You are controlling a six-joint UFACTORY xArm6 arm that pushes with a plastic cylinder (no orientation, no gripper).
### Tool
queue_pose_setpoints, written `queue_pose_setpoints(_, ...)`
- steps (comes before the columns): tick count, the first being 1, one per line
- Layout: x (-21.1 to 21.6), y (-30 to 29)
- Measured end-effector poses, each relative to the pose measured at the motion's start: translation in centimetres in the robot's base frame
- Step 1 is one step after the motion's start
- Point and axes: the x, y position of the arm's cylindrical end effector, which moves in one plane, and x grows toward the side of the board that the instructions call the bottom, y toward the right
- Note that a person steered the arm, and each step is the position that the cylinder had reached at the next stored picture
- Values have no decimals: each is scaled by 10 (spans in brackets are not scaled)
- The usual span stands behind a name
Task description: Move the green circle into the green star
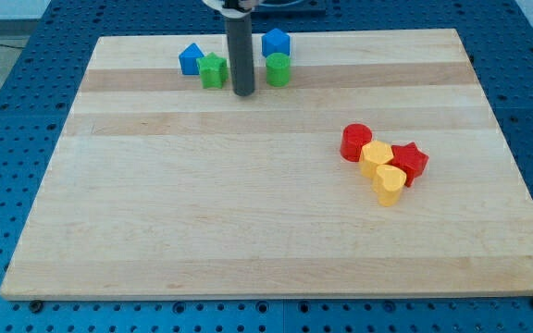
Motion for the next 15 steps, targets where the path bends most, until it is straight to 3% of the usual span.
queue_pose_setpoints(2,-11,-44)
queue_pose_setpoints(4,38,76)
queue_pose_setpoints(5,12,140)
queue_pose_setpoints(6,-15,147)
queue_pose_setpoints(10,-29,29)
queue_pose_setpoints(13,5,7)
queue_pose_setpoints(15,6,-28)
